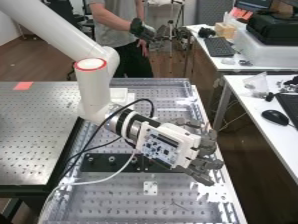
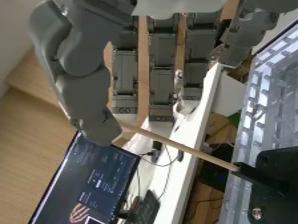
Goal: Grab the chopstick and place it in the clear container
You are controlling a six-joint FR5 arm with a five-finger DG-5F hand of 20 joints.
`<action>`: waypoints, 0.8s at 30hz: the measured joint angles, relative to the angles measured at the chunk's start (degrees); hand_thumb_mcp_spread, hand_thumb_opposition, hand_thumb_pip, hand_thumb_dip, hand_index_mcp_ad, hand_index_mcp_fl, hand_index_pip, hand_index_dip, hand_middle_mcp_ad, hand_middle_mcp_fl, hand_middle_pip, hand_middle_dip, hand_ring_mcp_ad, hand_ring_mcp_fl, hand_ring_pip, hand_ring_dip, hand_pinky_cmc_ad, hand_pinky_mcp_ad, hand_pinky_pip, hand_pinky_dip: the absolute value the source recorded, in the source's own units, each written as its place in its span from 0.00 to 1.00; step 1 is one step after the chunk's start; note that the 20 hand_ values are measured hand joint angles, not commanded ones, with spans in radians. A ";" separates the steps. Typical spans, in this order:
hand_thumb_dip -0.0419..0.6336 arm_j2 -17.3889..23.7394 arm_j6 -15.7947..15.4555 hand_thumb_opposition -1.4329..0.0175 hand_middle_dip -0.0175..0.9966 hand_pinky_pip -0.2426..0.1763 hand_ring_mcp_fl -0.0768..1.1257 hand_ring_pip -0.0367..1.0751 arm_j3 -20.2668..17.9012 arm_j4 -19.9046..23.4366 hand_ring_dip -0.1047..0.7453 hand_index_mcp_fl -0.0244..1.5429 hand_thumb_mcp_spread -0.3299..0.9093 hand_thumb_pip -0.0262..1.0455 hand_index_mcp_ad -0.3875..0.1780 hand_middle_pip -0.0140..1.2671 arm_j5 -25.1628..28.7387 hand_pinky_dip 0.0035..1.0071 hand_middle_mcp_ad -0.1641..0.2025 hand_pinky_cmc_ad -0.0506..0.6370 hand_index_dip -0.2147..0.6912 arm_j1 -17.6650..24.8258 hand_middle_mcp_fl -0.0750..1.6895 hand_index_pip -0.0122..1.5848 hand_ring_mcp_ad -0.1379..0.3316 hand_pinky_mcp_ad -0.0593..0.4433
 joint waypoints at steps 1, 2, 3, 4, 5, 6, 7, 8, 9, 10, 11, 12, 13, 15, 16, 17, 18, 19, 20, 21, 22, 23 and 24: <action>0.52 -0.01 0.00 0.42 0.71 0.43 0.43 0.11 0.02 -0.02 0.69 0.23 0.72 0.55 0.53 0.51 0.02 0.17 0.66 0.43 0.35 -0.01 0.41 0.85 0.54 0.61; 0.52 -0.02 0.07 0.41 0.71 0.46 0.43 0.11 0.02 -0.03 0.69 0.23 0.72 0.55 0.52 0.51 0.05 0.18 0.65 0.44 0.35 -0.03 0.40 0.85 0.54 0.61; 0.52 -0.02 0.10 0.42 0.71 0.46 0.43 0.11 0.00 -0.02 0.69 0.24 0.72 0.55 0.50 0.51 0.08 0.18 0.66 0.44 0.35 -0.04 0.42 0.84 0.54 0.61; 0.52 -0.02 0.11 0.42 0.71 0.46 0.43 0.11 -0.01 -0.01 0.69 0.24 0.72 0.55 0.49 0.51 0.10 0.18 0.65 0.45 0.35 -0.05 0.42 0.84 0.54 0.61; 0.52 -0.02 0.10 0.41 0.71 0.46 0.43 0.11 -0.04 0.04 0.69 0.24 0.72 0.55 0.48 0.51 0.13 0.18 0.65 0.45 0.35 -0.05 0.42 0.84 0.54 0.61; 0.52 -0.03 0.03 0.41 0.71 0.46 0.43 0.11 -0.06 0.09 0.69 0.24 0.72 0.55 0.48 0.51 0.21 0.18 0.65 0.44 0.35 -0.04 0.42 0.84 0.54 0.61; 0.52 -0.03 0.02 0.41 0.71 0.46 0.43 0.11 -0.08 0.10 0.69 0.24 0.72 0.55 0.48 0.51 0.26 0.18 0.65 0.45 0.35 -0.04 0.42 0.84 0.54 0.61; 0.52 -0.03 0.02 0.41 0.71 0.46 0.43 0.11 -0.11 0.19 0.69 0.25 0.72 0.55 0.48 0.51 0.38 0.18 0.65 0.45 0.35 -0.06 0.41 0.85 0.55 0.61; 0.52 -0.05 0.04 0.41 0.71 0.46 0.45 0.11 -0.13 0.31 0.69 0.24 0.72 0.55 0.49 0.51 0.48 0.18 0.65 0.45 0.35 -0.05 0.42 0.85 0.54 0.61; 0.52 -0.06 0.06 0.41 0.71 0.46 0.44 0.11 -0.12 0.33 0.69 0.26 0.72 0.55 0.48 0.51 0.54 0.18 0.65 0.45 0.35 -0.05 0.43 0.84 0.54 0.61; 0.52 -0.09 0.14 0.40 0.71 0.46 0.46 0.12 -0.11 0.34 0.70 0.29 0.74 0.55 0.47 0.51 0.71 0.18 0.65 0.45 0.35 -0.05 0.44 0.84 0.54 0.61; 0.51 -0.10 0.16 0.39 0.71 0.46 0.46 0.12 -0.12 0.34 0.70 0.30 0.75 0.54 0.46 0.51 0.81 0.18 0.65 0.45 0.34 -0.04 0.44 0.85 0.54 0.61; 0.51 -0.10 0.17 0.38 0.71 0.46 0.46 0.12 -0.13 0.36 0.70 0.30 0.75 0.54 0.44 0.51 0.83 0.18 0.65 0.45 0.34 -0.04 0.44 0.86 0.54 0.61; 0.51 -0.13 0.13 0.36 0.71 0.46 0.47 0.12 -0.15 0.49 0.70 0.30 0.76 0.54 0.45 0.51 0.76 0.18 0.63 0.45 0.34 -0.01 0.44 0.88 0.54 0.61; 0.51 -0.13 0.12 0.35 0.71 0.47 0.47 0.12 -0.16 0.51 0.70 0.32 0.76 0.54 0.45 0.51 0.76 0.18 0.63 0.45 0.34 0.00 0.44 0.88 0.54 0.61; 0.51 -0.14 0.13 0.34 0.71 0.46 0.47 0.12 -0.15 0.53 0.70 0.31 0.77 0.54 0.44 0.51 0.81 0.18 0.62 0.45 0.36 0.04 0.45 0.88 0.55 0.61; 0.51 -0.16 0.21 0.34 0.71 0.47 0.48 0.12 -0.16 0.54 0.70 0.32 0.77 0.54 0.44 0.51 0.84 0.17 0.62 0.46 0.37 0.06 0.46 0.88 0.54 0.61; 0.51 -0.18 0.26 0.34 0.71 0.50 0.49 0.12 -0.16 0.56 0.70 0.32 0.77 0.54 0.44 0.51 0.83 0.18 0.62 0.46 0.38 0.07 0.46 0.88 0.54 0.61; 0.51 -0.21 0.34 0.33 0.71 0.50 0.49 0.12 -0.14 0.57 0.70 0.32 0.78 0.54 0.44 0.51 0.80 0.18 0.62 0.46 0.38 0.10 0.46 0.88 0.54 0.61; 0.51 -0.25 0.40 0.33 0.71 0.50 0.49 0.12 -0.11 0.54 0.70 0.33 0.78 0.54 0.44 0.51 0.79 0.18 0.63 0.46 0.38 0.13 0.46 0.88 0.54 0.61; 0.51 -0.28 0.44 0.33 0.71 0.50 0.49 0.12 -0.08 0.50 0.70 0.33 0.78 0.54 0.42 0.51 0.80 0.18 0.63 0.46 0.38 0.15 0.46 0.88 0.54 0.61; 0.51 -0.31 0.44 0.33 0.71 0.50 0.49 0.12 -0.02 0.45 0.70 0.33 0.78 0.54 0.40 0.51 0.80 0.18 0.63 0.46 0.38 0.17 0.46 0.88 0.54 0.61; 0.51 -0.37 0.41 0.33 0.71 0.50 0.49 0.12 0.07 0.38 0.70 0.33 0.78 0.54 0.39 0.51 0.79 0.18 0.63 0.45 0.38 0.20 0.46 0.88 0.54 0.61</action>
